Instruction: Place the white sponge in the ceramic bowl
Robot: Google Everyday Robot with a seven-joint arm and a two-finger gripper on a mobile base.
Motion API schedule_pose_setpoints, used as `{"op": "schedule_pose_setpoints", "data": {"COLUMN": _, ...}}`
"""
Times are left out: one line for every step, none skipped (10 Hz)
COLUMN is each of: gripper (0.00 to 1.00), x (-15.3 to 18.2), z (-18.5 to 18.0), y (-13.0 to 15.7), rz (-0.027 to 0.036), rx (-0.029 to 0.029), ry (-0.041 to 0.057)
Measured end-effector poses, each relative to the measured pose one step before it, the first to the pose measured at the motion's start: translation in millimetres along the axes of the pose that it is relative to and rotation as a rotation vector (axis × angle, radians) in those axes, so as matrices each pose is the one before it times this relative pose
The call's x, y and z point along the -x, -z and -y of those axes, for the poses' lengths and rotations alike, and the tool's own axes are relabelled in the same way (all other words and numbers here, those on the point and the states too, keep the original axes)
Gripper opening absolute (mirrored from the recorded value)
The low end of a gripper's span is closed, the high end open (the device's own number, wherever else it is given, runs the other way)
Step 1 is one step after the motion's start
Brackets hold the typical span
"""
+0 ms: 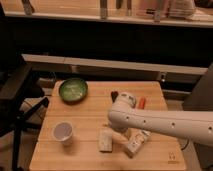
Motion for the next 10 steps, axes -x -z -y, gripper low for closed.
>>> {"op": "schedule_pose_setpoints", "data": {"gripper": 0.80, "x": 1.31, "z": 0.53, "y": -1.88, "rz": 0.00571, "rx": 0.00087, "ry": 0.01483}}
{"op": "schedule_pose_setpoints", "data": {"gripper": 0.80, "x": 2.13, "z": -0.66, "y": -2.80, "rz": 0.00467, "rx": 0.00283, "ry": 0.01585}}
{"op": "schedule_pose_setpoints", "data": {"gripper": 0.80, "x": 3.01, "z": 1.59, "y": -3.08, "rz": 0.00442, "rx": 0.00239, "ry": 0.02071}}
{"op": "schedule_pose_setpoints", "data": {"gripper": 0.80, "x": 3.34, "z": 3.03, "y": -2.61, "rz": 0.00496, "rx": 0.00037, "ry": 0.02378}}
{"op": "schedule_pose_setpoints", "data": {"gripper": 0.80, "x": 1.47, "z": 0.07, "y": -3.04, "rz": 0.00340, "rx": 0.00191, "ry": 0.01847}}
{"op": "schedule_pose_setpoints", "data": {"gripper": 0.80, "x": 2.08, "z": 0.01, "y": -3.77, "rz": 0.00627, "rx": -0.00050, "ry": 0.01432}}
{"op": "schedule_pose_setpoints", "data": {"gripper": 0.80, "x": 2.28, "z": 1.15, "y": -3.92, "rz": 0.00461, "rx": -0.00025, "ry": 0.01182}}
{"op": "schedule_pose_setpoints", "data": {"gripper": 0.80, "x": 2.94, "z": 2.04, "y": -4.37, "rz": 0.00580, "rx": -0.00076, "ry": 0.01476}}
{"op": "schedule_pose_setpoints", "data": {"gripper": 0.80, "x": 2.06, "z": 1.73, "y": -4.02, "rz": 0.00479, "rx": -0.00198, "ry": 0.00950}}
{"op": "schedule_pose_setpoints", "data": {"gripper": 0.80, "x": 0.80, "z": 0.52, "y": -0.69, "rz": 0.00133, "rx": 0.00021, "ry": 0.00899}}
